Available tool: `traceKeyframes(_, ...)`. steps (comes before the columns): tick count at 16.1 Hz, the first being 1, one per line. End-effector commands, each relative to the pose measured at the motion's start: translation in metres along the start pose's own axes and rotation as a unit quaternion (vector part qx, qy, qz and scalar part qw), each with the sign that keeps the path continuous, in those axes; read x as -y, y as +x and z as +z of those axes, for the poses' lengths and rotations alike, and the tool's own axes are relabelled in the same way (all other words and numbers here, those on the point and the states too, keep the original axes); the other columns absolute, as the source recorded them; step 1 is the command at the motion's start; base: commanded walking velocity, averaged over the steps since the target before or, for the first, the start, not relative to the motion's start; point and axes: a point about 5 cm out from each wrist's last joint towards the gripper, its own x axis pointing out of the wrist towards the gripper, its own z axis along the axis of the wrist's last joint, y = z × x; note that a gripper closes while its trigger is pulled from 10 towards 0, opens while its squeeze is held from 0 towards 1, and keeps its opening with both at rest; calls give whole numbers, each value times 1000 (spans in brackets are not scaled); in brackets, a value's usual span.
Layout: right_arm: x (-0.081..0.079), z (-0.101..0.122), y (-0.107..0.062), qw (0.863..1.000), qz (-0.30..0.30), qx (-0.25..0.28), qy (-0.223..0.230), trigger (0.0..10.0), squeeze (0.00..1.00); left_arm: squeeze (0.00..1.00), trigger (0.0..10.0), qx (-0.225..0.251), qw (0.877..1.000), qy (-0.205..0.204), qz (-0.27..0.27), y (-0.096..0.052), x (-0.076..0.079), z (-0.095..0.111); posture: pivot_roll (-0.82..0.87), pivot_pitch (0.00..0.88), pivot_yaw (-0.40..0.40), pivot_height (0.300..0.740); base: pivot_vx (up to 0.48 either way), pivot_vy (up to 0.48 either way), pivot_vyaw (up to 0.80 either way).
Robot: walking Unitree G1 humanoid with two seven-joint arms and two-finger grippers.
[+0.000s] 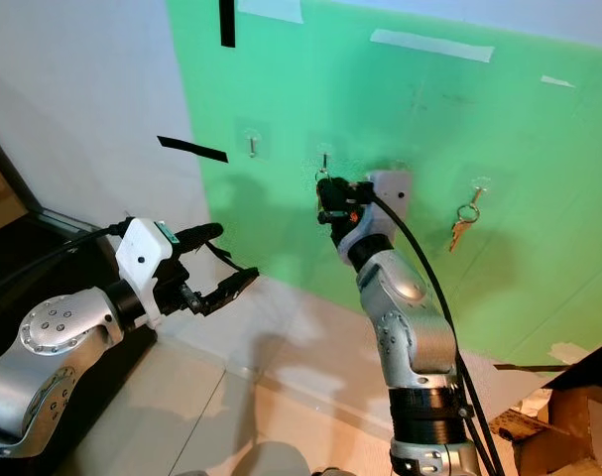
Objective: Hang keys on a hook
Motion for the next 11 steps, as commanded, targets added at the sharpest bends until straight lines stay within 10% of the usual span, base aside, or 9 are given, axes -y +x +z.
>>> traceKeyframes(1,0,4,-3,1000,3,10,1,10000,1000,0,10000,13,1000,4,5,0,-1,5,41,0,8,740,0,0,0)
traceKeyframes(11,13,-6,-53,999,-29,4,-46,10000,1000,0,10000,-30,984,-1,177,-15,-18,-17,22,0,6,740,0,0,0)
